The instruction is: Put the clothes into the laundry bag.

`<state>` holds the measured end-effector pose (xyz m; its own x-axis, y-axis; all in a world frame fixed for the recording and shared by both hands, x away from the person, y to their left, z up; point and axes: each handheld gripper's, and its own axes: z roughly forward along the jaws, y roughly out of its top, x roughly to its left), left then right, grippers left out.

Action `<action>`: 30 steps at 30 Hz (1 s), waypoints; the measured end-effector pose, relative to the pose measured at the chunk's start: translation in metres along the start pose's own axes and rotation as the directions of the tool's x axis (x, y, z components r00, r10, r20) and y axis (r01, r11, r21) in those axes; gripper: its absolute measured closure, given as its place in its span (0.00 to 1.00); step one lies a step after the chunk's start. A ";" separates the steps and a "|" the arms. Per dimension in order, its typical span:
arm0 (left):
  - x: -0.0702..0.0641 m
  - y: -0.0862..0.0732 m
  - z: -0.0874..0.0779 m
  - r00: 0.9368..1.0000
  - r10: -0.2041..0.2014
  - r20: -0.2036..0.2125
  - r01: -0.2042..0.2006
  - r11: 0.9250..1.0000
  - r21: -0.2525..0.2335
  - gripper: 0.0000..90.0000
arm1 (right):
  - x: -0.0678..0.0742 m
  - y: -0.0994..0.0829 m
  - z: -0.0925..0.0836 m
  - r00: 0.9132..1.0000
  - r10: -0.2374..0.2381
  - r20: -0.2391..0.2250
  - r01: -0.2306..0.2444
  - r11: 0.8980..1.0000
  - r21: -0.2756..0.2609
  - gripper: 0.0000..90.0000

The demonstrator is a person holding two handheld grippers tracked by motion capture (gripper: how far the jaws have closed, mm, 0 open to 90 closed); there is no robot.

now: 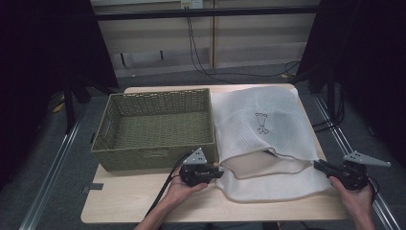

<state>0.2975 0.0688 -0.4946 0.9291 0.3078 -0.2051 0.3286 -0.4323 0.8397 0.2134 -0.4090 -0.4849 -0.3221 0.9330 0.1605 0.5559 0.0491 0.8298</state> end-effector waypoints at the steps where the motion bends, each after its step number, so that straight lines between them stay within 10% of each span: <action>1: 0.000 0.000 -0.002 1.000 -0.003 0.001 0.003 1.000 0.000 0.95 | 0.000 0.001 -0.002 1.000 0.001 0.006 -0.001 1.000 -0.007 0.91; 16: -0.020 -0.019 -0.024 1.000 -0.001 0.013 0.000 0.998 0.063 0.94 | -0.009 -0.017 -0.016 0.996 0.044 0.082 -0.042 0.999 -0.030 0.90; 30: -0.012 -0.007 -0.052 0.998 0.045 -0.041 -0.046 0.998 -0.032 0.73 | -0.002 -0.004 -0.020 0.998 -0.012 0.064 0.016 0.997 -0.070 0.57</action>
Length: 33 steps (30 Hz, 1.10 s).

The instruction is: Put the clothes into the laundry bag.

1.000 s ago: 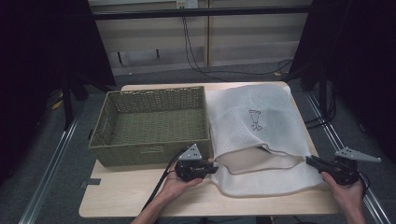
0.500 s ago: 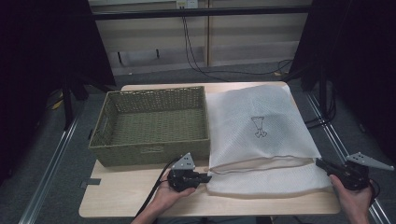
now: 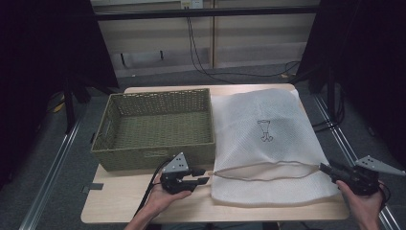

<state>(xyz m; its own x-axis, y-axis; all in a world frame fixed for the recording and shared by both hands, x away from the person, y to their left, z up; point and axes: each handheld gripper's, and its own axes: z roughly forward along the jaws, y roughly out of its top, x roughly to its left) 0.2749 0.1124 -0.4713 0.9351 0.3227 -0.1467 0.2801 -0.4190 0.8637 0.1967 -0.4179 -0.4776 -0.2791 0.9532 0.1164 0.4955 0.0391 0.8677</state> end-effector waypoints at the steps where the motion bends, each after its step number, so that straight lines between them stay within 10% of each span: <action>1: 0.000 0.002 0.003 1.000 -0.007 0.004 0.007 1.000 -0.019 0.71 | -0.002 0.001 0.003 1.000 0.005 0.002 -0.005 1.000 -0.003 0.55; 8: 0.002 0.009 0.027 1.000 0.015 -0.007 -0.015 1.000 -0.016 0.68 | -0.015 -0.004 0.021 0.999 0.049 0.004 -0.049 0.998 0.037 0.89; 14: -0.002 0.002 0.045 0.998 0.058 -0.006 -0.057 0.992 0.112 1.00 | -0.018 -0.006 0.016 0.999 0.042 0.032 -0.043 0.998 0.034 0.92; 23: -0.001 -0.002 0.044 1.000 0.027 0.016 -0.028 0.995 0.091 1.00 | -0.018 -0.010 0.016 0.998 0.039 0.057 -0.040 0.999 0.028 0.80; 33: -0.001 -0.010 0.003 0.999 0.021 -0.048 -0.021 1.000 0.002 0.82 | 0.007 0.007 -0.005 1.000 -0.021 -0.002 0.021 0.997 -0.071 0.57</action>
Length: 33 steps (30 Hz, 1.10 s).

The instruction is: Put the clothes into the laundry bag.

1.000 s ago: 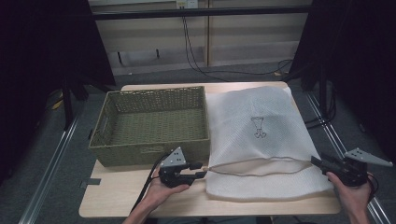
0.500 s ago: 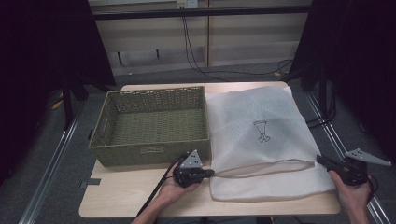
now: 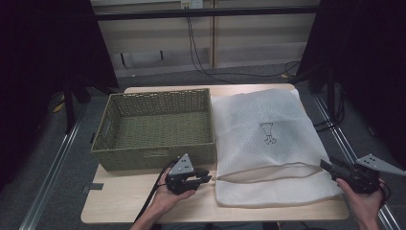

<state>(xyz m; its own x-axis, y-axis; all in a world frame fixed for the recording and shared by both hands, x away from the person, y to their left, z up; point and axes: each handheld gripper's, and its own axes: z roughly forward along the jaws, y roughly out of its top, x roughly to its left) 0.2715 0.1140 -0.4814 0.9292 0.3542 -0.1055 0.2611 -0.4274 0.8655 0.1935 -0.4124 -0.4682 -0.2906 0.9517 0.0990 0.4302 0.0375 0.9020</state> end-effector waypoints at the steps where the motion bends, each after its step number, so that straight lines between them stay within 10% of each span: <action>1: 0.000 -0.002 -0.006 1.000 -0.004 -0.027 0.004 1.000 -0.005 0.78 | 0.003 0.002 -0.002 1.000 -0.003 -0.007 0.003 1.000 -0.015 0.56; 12: 0.006 -0.027 -0.060 0.977 -0.047 -0.208 0.027 0.995 -0.099 0.39 | 0.043 0.007 -0.005 0.996 -0.029 -0.086 0.025 0.999 -0.047 0.40; 24: 0.012 -0.062 -0.114 0.925 -0.149 -0.349 0.085 0.978 -0.190 0.14 | 0.084 0.000 0.001 0.984 -0.078 -0.157 0.072 0.996 -0.045 0.35; 33: 0.012 -0.087 -0.142 0.884 -0.188 -0.429 0.097 0.970 -0.224 0.04 | 0.088 -0.018 -0.002 0.988 -0.047 -0.150 0.040 0.998 -0.045 0.32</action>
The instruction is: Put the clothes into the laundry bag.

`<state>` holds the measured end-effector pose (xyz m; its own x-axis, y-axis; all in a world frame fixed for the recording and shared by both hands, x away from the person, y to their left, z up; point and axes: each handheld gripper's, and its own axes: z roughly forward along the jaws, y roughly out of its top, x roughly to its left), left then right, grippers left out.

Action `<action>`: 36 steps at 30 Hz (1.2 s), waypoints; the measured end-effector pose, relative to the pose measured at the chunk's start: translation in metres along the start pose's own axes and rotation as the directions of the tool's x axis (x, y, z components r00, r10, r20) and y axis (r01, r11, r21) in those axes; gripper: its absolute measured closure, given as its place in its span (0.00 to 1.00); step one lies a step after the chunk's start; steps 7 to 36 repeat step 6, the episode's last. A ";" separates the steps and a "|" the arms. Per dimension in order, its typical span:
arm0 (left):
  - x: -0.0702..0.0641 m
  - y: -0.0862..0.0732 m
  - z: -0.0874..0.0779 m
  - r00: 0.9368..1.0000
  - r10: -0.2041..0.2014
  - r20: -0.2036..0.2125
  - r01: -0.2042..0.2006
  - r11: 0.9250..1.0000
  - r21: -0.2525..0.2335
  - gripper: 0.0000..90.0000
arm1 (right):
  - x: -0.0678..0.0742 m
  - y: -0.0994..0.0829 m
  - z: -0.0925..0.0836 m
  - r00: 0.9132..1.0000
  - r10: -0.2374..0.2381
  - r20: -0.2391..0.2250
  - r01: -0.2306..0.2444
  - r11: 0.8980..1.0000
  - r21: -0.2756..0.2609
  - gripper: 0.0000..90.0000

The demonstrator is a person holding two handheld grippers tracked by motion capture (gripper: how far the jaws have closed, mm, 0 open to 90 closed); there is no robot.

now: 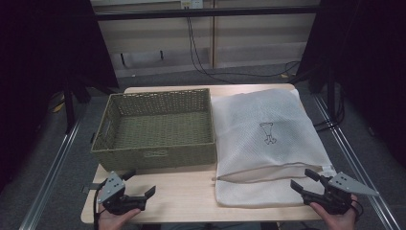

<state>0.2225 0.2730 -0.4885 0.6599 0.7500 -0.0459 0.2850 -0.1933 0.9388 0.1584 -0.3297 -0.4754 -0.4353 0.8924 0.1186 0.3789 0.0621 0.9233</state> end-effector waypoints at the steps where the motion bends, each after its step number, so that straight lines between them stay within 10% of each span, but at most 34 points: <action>1: 0.003 -0.001 -0.002 1.000 0.005 -0.017 -0.005 1.000 -0.011 0.03 | 0.000 0.000 -0.001 1.000 0.017 0.001 -0.017 1.000 -0.016 0.31; 36: 0.006 -0.007 0.000 1.000 -0.013 -0.008 0.013 1.000 0.023 0.03 | -0.002 0.000 -0.002 1.000 0.026 0.005 -0.026 0.999 -0.025 0.30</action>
